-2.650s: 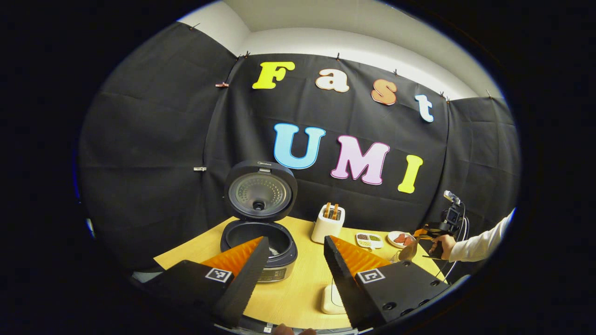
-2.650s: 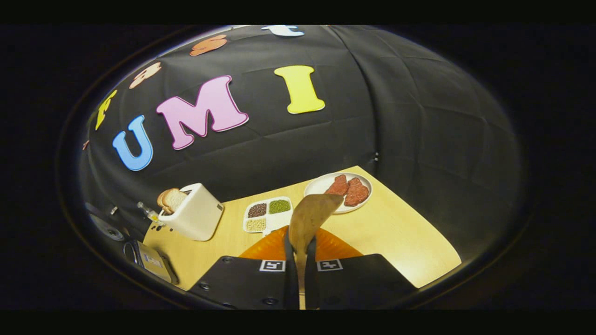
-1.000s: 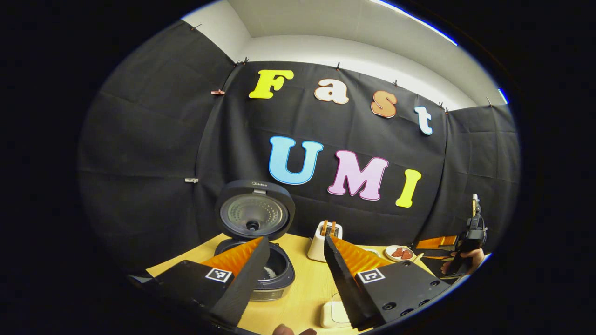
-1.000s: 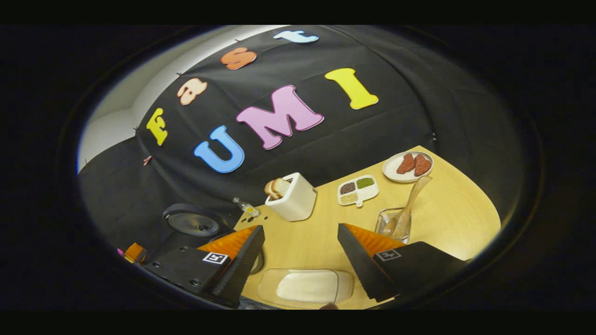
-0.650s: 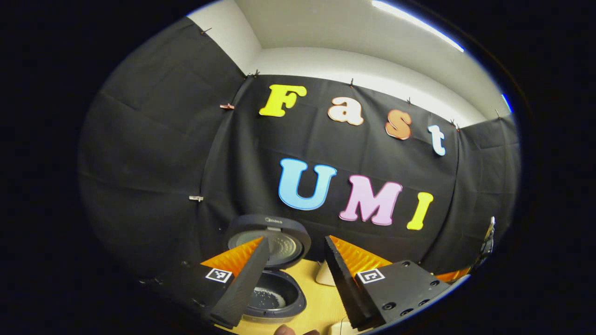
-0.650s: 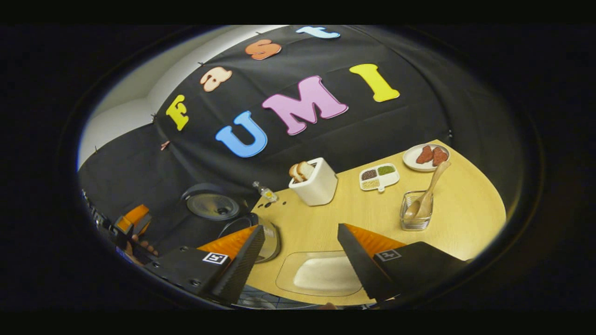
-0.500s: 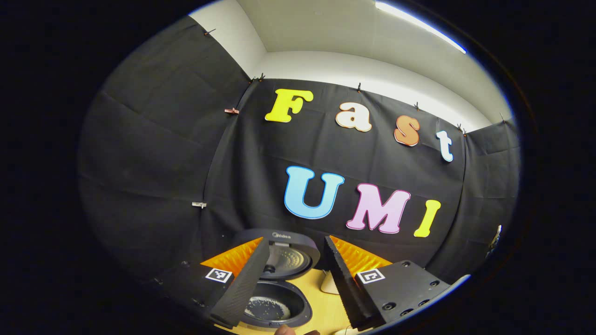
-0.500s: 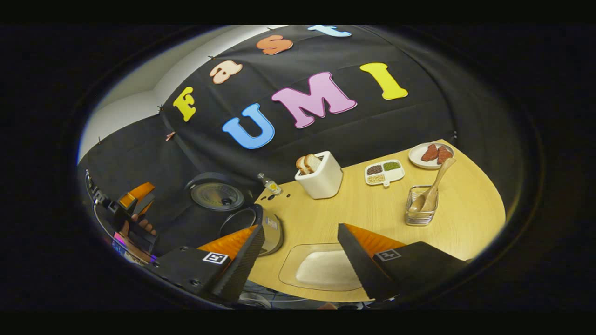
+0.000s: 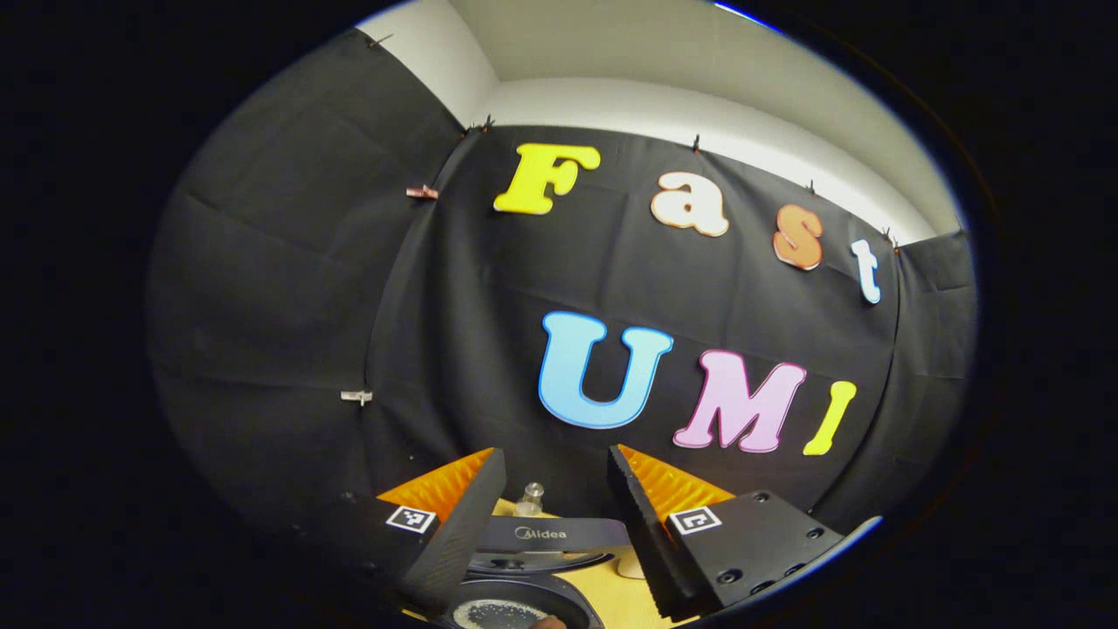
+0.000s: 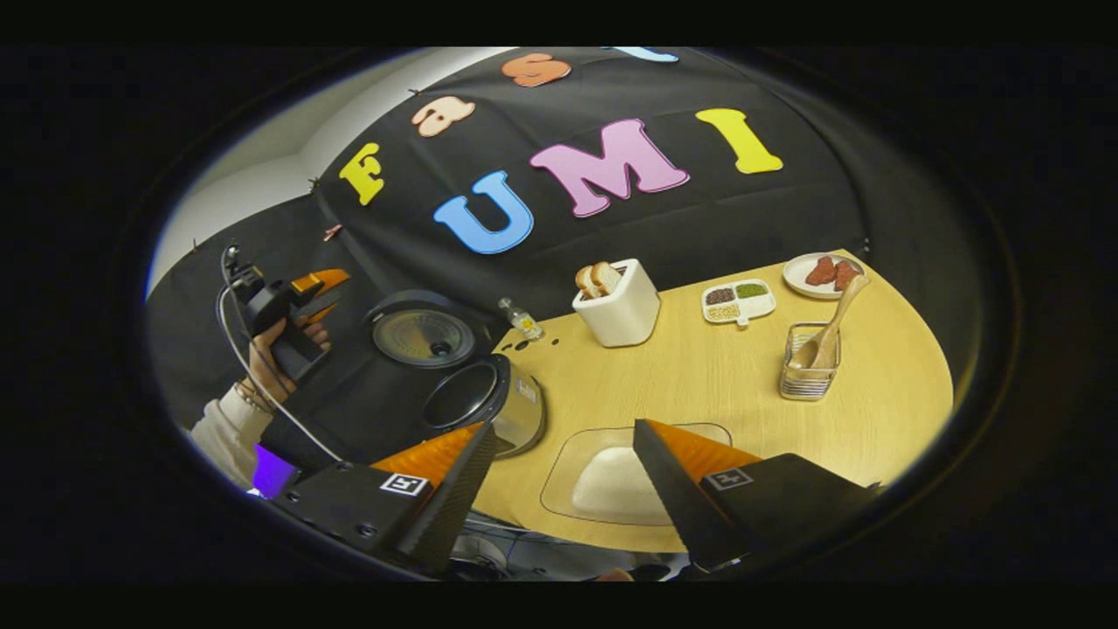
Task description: Close the left gripper, press the button to open the rice cooker; take a wooden spoon from the chopstick holder with the right hand, scoop a spoonful of rice and pour it into the rice cooker, then put the wooden spoon back into the chopstick holder.
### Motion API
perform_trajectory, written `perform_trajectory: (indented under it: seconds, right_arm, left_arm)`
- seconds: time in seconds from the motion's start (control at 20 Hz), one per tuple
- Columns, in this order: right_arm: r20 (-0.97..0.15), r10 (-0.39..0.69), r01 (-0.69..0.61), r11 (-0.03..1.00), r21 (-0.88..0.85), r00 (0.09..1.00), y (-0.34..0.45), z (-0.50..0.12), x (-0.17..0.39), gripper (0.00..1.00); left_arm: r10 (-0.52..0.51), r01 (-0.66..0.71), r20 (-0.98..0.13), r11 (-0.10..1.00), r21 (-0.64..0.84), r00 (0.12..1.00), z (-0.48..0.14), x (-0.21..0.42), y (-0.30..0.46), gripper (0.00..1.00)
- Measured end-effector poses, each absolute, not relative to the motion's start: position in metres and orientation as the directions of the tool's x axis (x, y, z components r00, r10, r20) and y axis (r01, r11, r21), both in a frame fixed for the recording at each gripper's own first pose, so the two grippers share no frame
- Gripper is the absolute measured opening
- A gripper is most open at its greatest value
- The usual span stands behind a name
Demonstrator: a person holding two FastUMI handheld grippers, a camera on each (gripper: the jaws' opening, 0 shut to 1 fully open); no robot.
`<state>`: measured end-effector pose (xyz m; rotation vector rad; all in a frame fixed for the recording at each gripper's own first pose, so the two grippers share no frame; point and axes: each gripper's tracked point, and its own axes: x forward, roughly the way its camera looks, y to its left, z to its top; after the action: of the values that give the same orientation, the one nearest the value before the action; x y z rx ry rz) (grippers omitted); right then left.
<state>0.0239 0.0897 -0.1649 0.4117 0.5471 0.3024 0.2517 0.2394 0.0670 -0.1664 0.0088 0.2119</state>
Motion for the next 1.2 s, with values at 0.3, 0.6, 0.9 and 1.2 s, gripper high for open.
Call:
perform_trajectory:
  seconds: [0.3, 0.6, 0.9, 1.2]
  right_arm:
    - [-0.447, 0.382, -0.153, 0.871, 0.467, 0.809, 0.089, -0.170, 0.026, 0.99]
    - [-0.465, 0.402, -0.161, 0.865, 0.476, 0.789, 0.098, -0.180, 0.022, 0.98]
    - [-0.465, 0.403, -0.147, 0.858, 0.493, 0.788, 0.095, -0.183, 0.019, 0.98]
    - [-0.468, 0.386, -0.117, 0.855, 0.505, 0.795, 0.083, -0.183, 0.018, 0.98]
  left_arm:
    - [0.192, -0.239, -0.264, 0.957, -0.162, 0.945, 0.011, 0.275, 0.245, 0.82]
    - [0.205, -0.225, -0.385, 0.974, -0.007, 0.900, -0.012, 0.284, 0.245, 0.81]
    - [0.182, -0.221, -0.426, 0.974, -0.044, 0.886, -0.036, 0.248, 0.225, 0.84]
    - [0.155, -0.225, -0.553, 0.972, -0.061, 0.818, -0.150, 0.167, 0.191, 0.83]
